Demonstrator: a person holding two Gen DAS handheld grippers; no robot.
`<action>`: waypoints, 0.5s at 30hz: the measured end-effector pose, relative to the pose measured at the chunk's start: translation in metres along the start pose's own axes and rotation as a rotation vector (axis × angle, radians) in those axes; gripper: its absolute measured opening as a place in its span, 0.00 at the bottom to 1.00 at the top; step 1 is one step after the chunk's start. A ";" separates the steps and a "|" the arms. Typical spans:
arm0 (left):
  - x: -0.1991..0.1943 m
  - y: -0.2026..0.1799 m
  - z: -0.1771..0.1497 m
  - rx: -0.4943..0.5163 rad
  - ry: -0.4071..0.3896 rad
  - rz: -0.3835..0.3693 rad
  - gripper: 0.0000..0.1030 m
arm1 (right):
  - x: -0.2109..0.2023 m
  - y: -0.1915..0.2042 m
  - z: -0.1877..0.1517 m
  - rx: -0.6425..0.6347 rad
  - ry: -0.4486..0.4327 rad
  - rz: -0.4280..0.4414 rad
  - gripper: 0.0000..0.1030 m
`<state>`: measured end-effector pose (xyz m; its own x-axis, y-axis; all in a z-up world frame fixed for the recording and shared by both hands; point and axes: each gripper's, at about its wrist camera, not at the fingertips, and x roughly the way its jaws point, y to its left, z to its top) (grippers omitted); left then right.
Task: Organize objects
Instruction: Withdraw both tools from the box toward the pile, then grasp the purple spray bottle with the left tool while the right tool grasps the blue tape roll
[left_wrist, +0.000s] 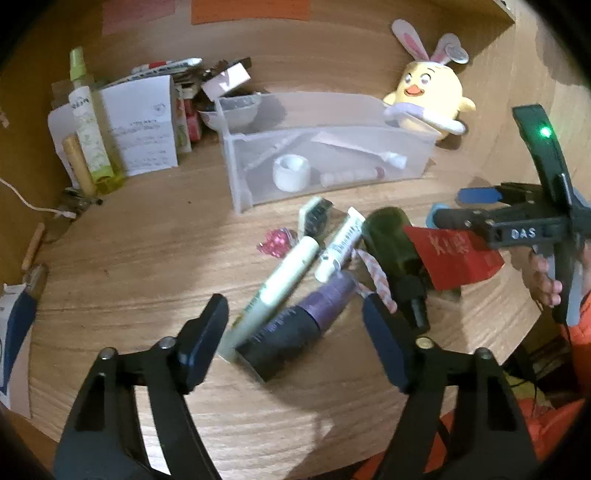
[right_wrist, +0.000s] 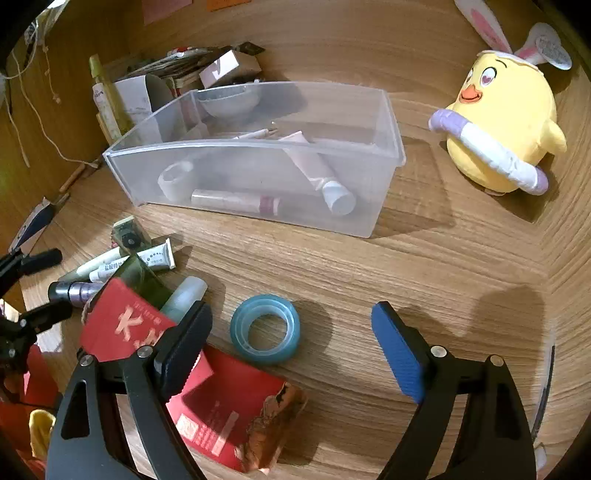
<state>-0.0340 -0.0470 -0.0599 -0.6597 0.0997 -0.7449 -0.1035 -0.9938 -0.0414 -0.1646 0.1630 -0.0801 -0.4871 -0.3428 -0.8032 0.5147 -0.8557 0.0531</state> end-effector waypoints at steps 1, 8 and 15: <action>0.002 -0.001 -0.001 0.001 0.007 -0.007 0.63 | 0.001 0.001 0.000 -0.002 0.003 -0.005 0.75; 0.000 -0.006 -0.004 0.017 0.017 -0.041 0.44 | 0.006 0.006 -0.002 -0.030 0.018 -0.011 0.50; 0.008 -0.011 -0.013 0.023 0.043 -0.027 0.34 | 0.009 0.006 -0.005 -0.029 0.008 -0.010 0.35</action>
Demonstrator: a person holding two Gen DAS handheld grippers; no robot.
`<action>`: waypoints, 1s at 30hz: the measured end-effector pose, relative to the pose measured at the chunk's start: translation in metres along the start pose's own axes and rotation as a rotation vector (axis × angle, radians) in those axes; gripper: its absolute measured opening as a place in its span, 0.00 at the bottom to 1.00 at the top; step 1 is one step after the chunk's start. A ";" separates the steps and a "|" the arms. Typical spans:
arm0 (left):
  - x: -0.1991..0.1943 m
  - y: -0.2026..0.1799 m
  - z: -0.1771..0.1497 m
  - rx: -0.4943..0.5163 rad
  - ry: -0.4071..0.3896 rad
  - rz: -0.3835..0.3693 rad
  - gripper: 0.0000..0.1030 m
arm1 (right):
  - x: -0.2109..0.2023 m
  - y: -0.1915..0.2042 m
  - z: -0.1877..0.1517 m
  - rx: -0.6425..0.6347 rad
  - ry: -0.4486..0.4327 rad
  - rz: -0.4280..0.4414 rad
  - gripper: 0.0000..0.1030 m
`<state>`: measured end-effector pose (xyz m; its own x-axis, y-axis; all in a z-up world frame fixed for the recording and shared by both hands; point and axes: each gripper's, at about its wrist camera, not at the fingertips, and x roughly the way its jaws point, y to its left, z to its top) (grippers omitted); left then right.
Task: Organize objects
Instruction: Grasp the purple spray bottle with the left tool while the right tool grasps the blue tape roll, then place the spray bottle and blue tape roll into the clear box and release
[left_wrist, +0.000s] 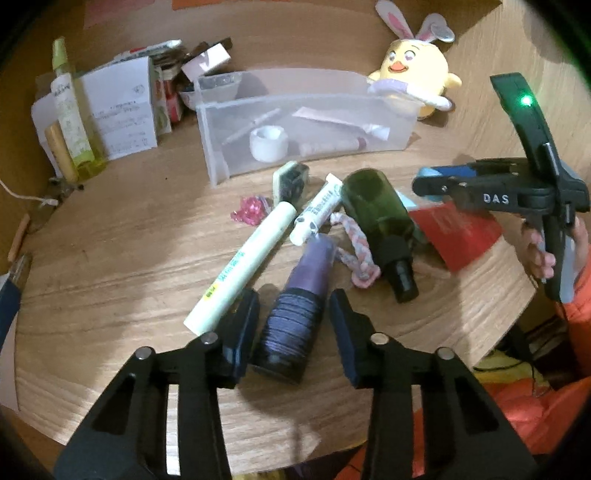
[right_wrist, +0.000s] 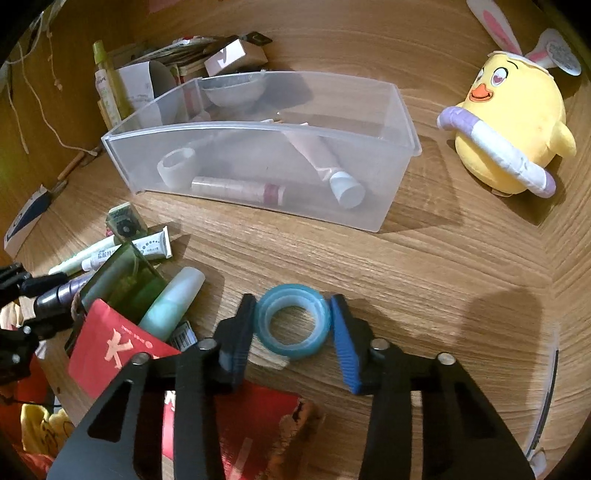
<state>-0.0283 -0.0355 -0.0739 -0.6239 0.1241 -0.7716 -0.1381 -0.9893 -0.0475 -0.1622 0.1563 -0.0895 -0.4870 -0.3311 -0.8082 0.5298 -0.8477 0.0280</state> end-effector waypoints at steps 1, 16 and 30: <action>0.000 0.000 0.000 -0.003 -0.003 -0.002 0.26 | 0.000 0.000 -0.001 0.001 -0.004 -0.001 0.35; -0.038 0.018 0.023 -0.075 -0.114 0.046 0.24 | -0.032 -0.012 0.013 0.046 -0.124 -0.003 0.34; -0.057 0.023 0.107 -0.062 -0.298 0.049 0.24 | -0.076 -0.015 0.056 0.058 -0.293 0.000 0.34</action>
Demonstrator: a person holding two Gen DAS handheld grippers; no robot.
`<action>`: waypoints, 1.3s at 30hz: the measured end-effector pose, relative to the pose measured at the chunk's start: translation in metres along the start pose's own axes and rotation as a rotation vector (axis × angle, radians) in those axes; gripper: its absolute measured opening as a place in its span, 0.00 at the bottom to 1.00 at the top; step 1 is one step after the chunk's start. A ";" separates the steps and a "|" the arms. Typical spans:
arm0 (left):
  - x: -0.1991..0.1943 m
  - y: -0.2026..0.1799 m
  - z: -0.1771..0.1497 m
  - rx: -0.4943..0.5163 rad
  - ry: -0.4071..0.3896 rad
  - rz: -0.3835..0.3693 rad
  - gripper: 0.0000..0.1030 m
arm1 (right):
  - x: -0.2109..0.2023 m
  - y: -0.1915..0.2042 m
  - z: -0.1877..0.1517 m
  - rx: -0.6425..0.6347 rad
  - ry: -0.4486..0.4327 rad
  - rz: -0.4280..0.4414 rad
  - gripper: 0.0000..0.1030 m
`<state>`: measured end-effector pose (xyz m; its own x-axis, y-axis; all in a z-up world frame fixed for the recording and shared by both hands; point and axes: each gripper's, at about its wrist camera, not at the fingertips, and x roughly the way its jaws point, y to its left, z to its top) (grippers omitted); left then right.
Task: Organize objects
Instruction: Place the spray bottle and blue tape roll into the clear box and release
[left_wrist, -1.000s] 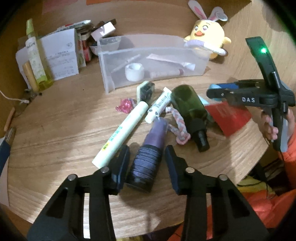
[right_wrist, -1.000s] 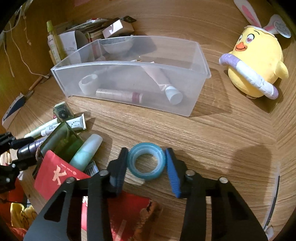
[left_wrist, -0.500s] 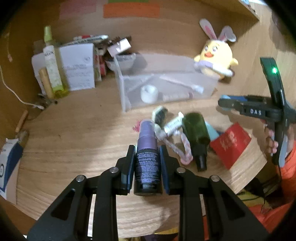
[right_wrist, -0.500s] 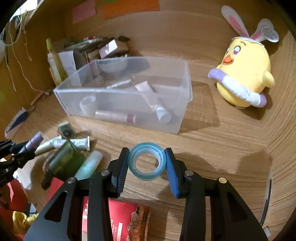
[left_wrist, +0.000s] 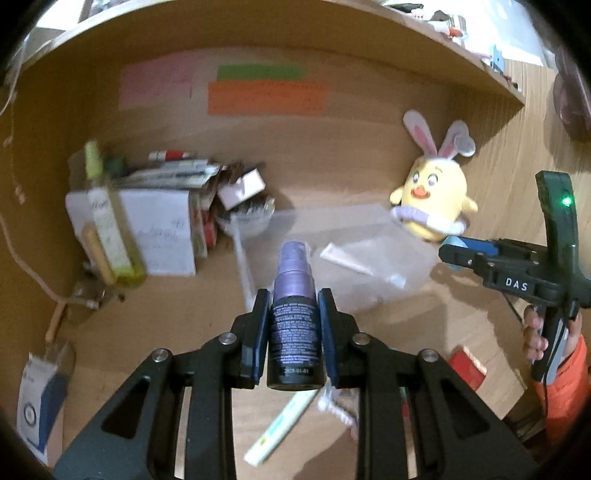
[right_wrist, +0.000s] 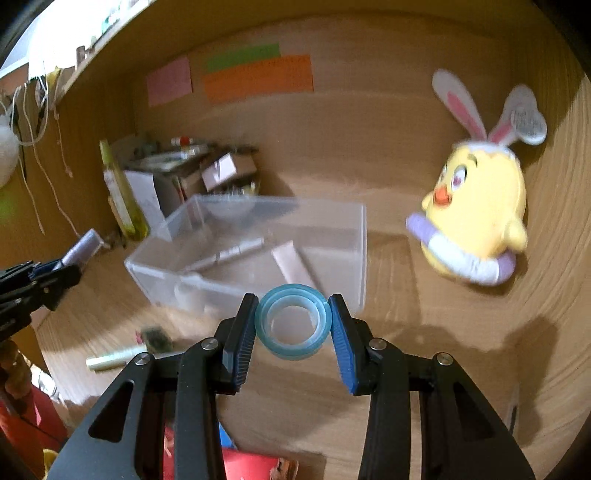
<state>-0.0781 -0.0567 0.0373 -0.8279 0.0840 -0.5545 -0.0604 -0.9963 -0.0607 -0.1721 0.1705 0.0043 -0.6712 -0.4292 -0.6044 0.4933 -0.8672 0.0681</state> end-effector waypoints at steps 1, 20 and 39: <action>0.002 -0.001 0.004 0.004 -0.004 0.001 0.24 | -0.001 0.001 0.005 -0.001 -0.013 0.000 0.34; 0.105 -0.001 0.048 -0.011 0.133 -0.046 0.24 | 0.069 0.016 0.054 -0.043 0.055 0.001 0.34; 0.160 -0.001 0.044 0.009 0.275 -0.021 0.24 | 0.151 0.015 0.042 -0.098 0.275 -0.051 0.35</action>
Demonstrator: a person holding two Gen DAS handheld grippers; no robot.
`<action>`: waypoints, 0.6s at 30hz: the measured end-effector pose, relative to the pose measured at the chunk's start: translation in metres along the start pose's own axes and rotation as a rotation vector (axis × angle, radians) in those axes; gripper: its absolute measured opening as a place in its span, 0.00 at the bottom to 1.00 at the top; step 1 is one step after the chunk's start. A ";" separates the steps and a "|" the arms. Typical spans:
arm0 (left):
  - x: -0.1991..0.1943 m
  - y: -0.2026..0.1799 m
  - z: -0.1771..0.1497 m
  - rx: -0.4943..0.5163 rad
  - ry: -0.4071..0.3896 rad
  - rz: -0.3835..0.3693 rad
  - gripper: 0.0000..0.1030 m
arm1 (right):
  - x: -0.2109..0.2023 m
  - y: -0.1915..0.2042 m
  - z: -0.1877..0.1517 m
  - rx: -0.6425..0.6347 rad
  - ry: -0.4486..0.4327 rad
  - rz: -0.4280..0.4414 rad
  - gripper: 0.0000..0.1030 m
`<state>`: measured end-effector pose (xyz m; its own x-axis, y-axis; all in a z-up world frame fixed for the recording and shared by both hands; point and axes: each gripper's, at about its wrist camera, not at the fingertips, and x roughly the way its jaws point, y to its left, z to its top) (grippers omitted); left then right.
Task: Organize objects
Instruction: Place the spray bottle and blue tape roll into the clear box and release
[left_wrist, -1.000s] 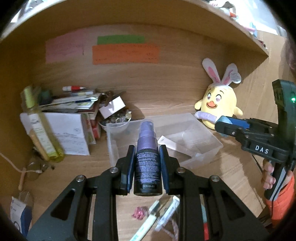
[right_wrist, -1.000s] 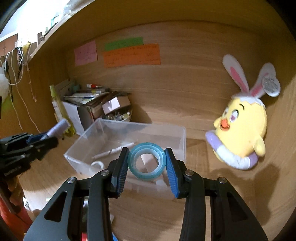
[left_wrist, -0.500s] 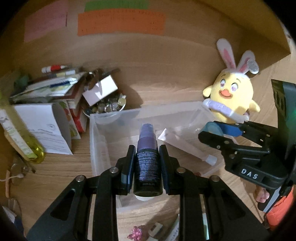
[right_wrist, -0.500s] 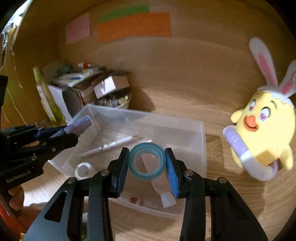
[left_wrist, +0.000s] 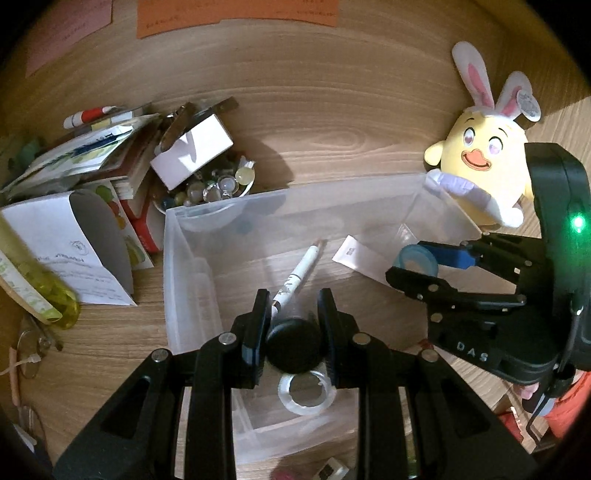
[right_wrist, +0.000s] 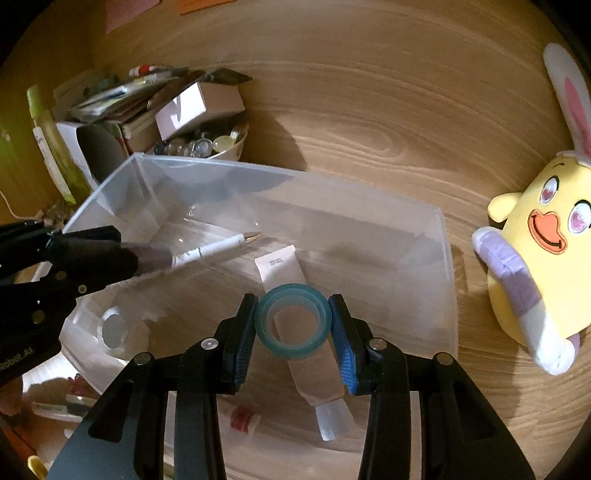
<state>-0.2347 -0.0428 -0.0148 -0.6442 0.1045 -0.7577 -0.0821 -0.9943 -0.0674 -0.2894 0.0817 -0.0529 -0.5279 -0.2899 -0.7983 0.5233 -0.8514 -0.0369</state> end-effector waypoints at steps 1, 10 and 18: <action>-0.001 0.001 0.000 -0.002 -0.002 -0.002 0.24 | 0.000 0.001 0.000 -0.004 0.002 0.000 0.35; -0.028 -0.001 -0.005 0.023 -0.055 0.012 0.33 | -0.016 0.007 -0.001 -0.015 -0.026 -0.005 0.51; -0.071 -0.007 -0.021 0.036 -0.141 0.039 0.61 | -0.075 0.007 -0.018 -0.029 -0.135 0.009 0.72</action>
<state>-0.1725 -0.0438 0.0255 -0.7476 0.0698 -0.6604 -0.0801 -0.9967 -0.0147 -0.2342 0.1059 -0.0047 -0.6076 -0.3550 -0.7105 0.5464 -0.8361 -0.0495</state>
